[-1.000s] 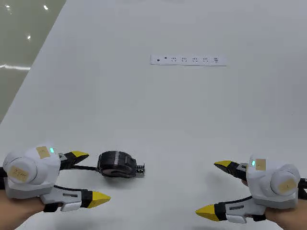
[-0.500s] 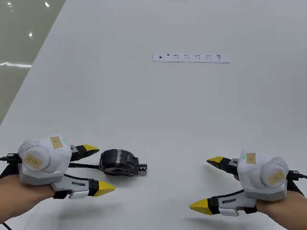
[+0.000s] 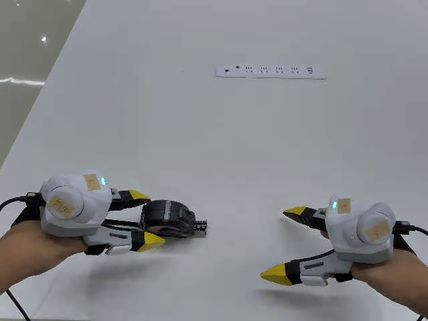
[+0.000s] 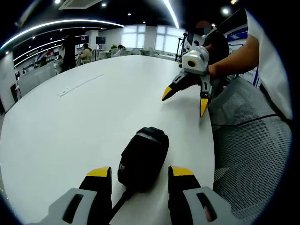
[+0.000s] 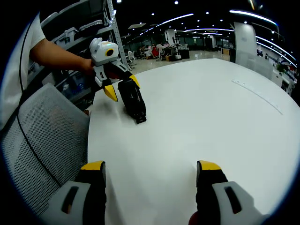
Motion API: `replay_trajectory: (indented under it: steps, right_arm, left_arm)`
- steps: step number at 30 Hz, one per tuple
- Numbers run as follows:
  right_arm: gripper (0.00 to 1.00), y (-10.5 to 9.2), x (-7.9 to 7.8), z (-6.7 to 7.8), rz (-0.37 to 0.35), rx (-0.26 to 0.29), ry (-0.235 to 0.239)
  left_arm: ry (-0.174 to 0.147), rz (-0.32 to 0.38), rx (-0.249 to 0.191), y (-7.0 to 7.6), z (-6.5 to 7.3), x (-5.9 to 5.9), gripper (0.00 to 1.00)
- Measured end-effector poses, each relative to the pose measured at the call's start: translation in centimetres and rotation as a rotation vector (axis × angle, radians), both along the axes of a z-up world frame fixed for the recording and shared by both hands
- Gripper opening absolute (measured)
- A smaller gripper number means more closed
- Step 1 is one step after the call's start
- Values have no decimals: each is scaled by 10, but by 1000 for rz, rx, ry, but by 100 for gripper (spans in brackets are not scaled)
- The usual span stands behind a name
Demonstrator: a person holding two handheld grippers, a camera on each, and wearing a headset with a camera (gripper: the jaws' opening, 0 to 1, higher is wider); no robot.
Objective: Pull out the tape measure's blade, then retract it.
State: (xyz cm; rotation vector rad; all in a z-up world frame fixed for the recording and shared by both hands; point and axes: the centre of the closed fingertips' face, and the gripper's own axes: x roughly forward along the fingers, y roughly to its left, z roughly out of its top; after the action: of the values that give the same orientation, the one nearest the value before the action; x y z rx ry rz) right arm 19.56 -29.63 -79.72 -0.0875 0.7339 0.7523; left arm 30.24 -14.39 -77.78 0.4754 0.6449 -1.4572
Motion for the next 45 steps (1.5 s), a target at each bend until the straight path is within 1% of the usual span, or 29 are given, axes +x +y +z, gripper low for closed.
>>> replay_trajectory:
  steps: [1,3,8,9,13,15,18,20,22,25,31,33,36,40,43,45]
  right_arm:
    - [80,0,0,0,2,-1,-1]
    - [80,1,2,1,3,0,-2]
    - [80,1,4,2,5,1,-6]
    - [80,1,5,1,7,-1,-6]
    - [80,2,6,1,9,0,-7]
    - [80,2,6,1,10,0,-7]
    - [79,3,7,0,11,1,-8]
    - [79,3,8,0,10,1,-7]
    - [79,5,11,1,6,12,-9]
    - [79,11,14,-1,19,8,-13]
    - [74,24,23,1,57,18,-22]
    - [69,27,25,0,73,22,-21]
    - [65,34,29,-2,97,24,-12]
    - [61,40,35,-3,112,28,-23]
    - [61,44,40,-5,123,26,-33]
    - [58,48,43,-5,139,21,-48]
  left_arm:
    - [-5,-3,-1,-1,0,0,41]
    - [-7,-8,-3,-3,0,2,41]
    - [-10,-33,6,-4,-2,0,38]
    - [-14,-38,8,-4,-3,0,38]
    - [-7,-45,13,-4,-4,0,35]
    - [-17,-52,16,-4,-5,0,35]
    - [-9,-61,22,-3,-6,-1,33]
    - [-23,-75,28,-3,-7,-1,33]
    - [-19,-80,34,-4,-8,0,33]
    - [-10,-83,41,-4,-8,1,32]
    - [-17,-100,56,-4,-9,-1,32]
    - [-14,-101,58,-4,-9,0,32]
    - [-16,-99,59,-4,-9,-1,32]
    - [-7,-95,63,-5,-9,-1,31]
    - [-4,-97,72,-5,-9,0,31]
    - [-6,-98,75,-5,-9,-1,31]
